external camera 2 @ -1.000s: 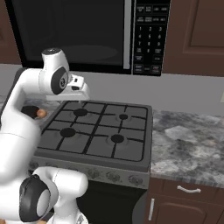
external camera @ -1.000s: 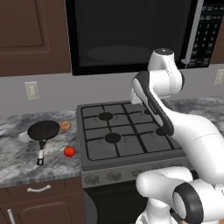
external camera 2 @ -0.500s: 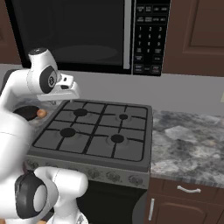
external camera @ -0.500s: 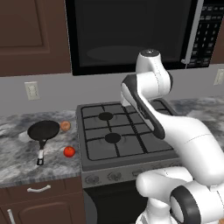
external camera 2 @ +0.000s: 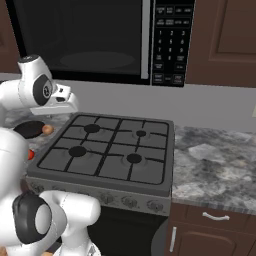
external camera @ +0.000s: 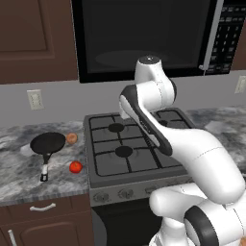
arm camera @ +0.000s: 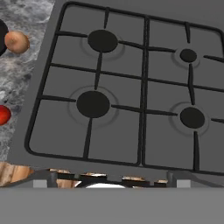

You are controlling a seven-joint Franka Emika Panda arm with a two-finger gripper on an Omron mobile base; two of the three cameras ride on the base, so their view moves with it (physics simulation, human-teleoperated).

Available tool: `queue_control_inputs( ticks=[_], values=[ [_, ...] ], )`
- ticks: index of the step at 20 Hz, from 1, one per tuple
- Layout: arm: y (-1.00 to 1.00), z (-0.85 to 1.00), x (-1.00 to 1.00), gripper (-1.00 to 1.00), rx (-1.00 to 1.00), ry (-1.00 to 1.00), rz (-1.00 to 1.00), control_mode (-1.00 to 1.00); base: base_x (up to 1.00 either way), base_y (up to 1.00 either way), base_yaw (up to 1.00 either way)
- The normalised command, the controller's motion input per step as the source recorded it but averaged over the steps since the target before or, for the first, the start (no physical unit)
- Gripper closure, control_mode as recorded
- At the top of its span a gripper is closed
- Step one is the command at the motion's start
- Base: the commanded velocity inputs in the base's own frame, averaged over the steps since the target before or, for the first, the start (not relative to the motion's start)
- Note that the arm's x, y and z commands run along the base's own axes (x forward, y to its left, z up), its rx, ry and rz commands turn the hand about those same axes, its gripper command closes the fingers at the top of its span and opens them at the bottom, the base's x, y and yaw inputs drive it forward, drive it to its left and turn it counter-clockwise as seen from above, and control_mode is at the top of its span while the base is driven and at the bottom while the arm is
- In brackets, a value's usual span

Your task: Place the pan on the front left burner on the stove. Then place the tomato and the onion in the pan and turn on the front left burner.

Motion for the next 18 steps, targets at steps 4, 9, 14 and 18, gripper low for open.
queue_control_inputs(
  ticks=[4, 9, 14, 18],
  values=[
    [0.43, -0.06, 0.0, -1.0, 0.0, 0.03, 0.0, -1.0, 0.0, 0.0, 0.0],
    [0.44, -0.1, 0.0, -1.0, 0.0, 0.06, 0.0, -1.0, 0.0, 0.0, 0.0],
    [0.46, -0.1, 0.0, -1.0, 0.0, 0.07, 0.0, -1.0, 0.0, 0.0, 0.0],
    [0.48, -0.15, 0.0, -1.0, 0.0, 0.05, 0.0, -1.0, 0.0, 0.0, 0.0]
  ],
)
